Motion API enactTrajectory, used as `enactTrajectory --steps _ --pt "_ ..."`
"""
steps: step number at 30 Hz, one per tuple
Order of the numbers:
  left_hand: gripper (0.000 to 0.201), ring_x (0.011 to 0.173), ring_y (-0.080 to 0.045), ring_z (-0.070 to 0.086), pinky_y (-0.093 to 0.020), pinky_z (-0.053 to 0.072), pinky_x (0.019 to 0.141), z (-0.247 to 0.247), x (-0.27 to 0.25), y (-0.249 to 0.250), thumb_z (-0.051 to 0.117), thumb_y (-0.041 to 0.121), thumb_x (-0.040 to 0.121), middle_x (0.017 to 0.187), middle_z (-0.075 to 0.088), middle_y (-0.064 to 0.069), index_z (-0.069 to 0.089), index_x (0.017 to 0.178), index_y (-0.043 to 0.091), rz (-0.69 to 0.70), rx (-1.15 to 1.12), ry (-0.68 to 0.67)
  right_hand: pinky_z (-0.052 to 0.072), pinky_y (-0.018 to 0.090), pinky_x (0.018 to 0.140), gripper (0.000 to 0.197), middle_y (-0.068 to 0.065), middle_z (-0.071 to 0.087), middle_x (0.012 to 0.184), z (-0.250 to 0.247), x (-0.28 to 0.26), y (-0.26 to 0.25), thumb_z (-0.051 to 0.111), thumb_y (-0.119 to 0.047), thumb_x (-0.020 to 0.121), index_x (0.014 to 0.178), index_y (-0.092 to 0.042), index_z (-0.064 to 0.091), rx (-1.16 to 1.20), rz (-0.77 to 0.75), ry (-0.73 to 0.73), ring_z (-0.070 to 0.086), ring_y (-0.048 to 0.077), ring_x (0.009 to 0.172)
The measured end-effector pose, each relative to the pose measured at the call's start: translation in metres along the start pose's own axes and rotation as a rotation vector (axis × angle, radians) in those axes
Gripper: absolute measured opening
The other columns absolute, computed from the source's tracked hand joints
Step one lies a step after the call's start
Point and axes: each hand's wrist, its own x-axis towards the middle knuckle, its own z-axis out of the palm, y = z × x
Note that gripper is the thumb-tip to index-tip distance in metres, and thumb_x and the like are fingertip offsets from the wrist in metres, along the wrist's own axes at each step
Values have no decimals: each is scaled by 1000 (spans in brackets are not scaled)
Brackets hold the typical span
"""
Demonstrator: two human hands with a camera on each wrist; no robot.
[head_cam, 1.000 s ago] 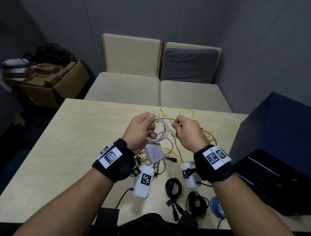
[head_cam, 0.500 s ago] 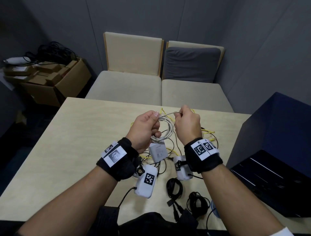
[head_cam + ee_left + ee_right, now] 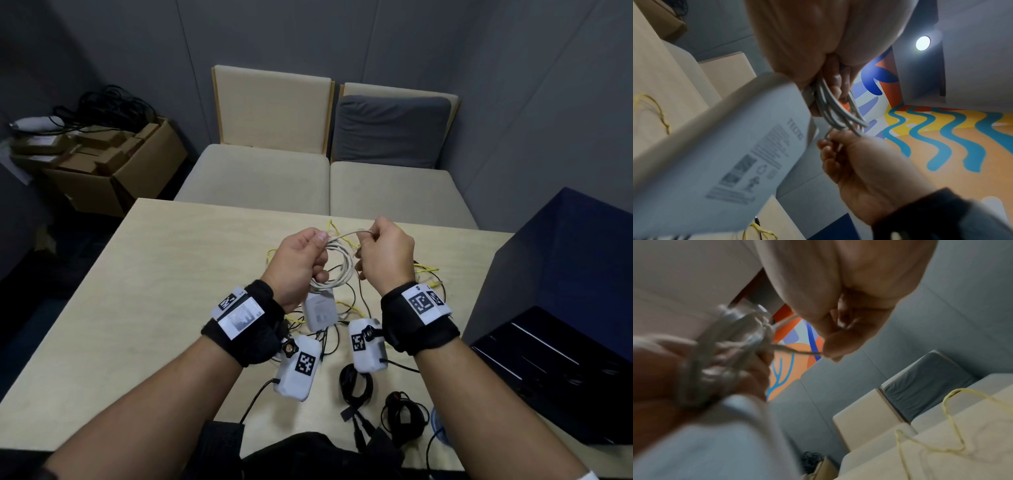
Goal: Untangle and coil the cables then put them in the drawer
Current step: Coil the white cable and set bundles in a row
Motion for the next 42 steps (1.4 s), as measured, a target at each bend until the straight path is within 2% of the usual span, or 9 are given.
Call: enactTrajectory --steps 3,5,9,12,17,24,30,37,42 --pt "25 41 -4 28 -17 33 42 -3 2 0 39 12 102 49 34 9 46 78 10 13 -4 32 48 32 36 31 13 62 63 0 -3 -2 55 -17 93 66 -13 40 104 56 -32 57 24 43" --pt "24 41 -4 28 -17 33 42 -2 2 0 39 12 102 49 34 10 46 78 10 13 -13 25 53 37 44 29 14 63 68 2 -1 1 54 -22 93 68 -12 43 17 3 2 62 30 54" --pt "26 40 -3 27 -17 32 42 -1 4 -2 38 13 102 47 33 11 45 77 11 18 -36 55 43 27 53 26 11 65 70 0 -1 6 56 -25 94 75 -8 48 -70 -59 -57 61 27 61" --pt "26 39 -3 27 -16 31 41 -6 7 1 37 13 103 47 34 11 45 79 9 36 -51 97 39 25 38 22 3 61 63 -4 -11 5 57 -14 94 76 -8 46 274 -28 -265 53 19 43" --pt "30 38 -3 27 -17 31 41 -11 7 6 36 13 103 47 34 10 45 75 9 53 -60 111 40 22 38 18 6 58 63 -12 -20 12 48 9 93 84 -6 52 668 45 -595 50 15 44" --pt "25 39 -3 25 -16 31 41 -8 3 5 37 13 102 47 33 11 44 78 10 7 -52 40 48 26 42 25 6 57 63 -19 -3 19 53 4 85 69 -15 55 172 -70 -163 55 18 46" --pt "28 37 -3 27 -15 31 39 -12 5 9 36 13 103 47 33 9 44 76 11 1 -168 71 42 22 50 24 8 63 71 -18 -13 17 43 8 95 82 -7 56 583 36 -594 54 14 54" --pt "28 36 -3 27 -15 31 39 -9 5 7 35 15 103 46 32 9 49 80 8 -19 -184 48 42 23 55 19 1 61 77 -15 -15 8 43 1 98 94 -14 53 630 21 -674 56 14 58" --pt "27 40 -4 26 -17 31 43 -16 8 3 36 16 103 46 32 12 52 82 7 43 10 121 40 14 67 35 -13 52 99 -30 -14 -2 69 -21 85 116 -25 54 -28 -327 -232 51 4 71"
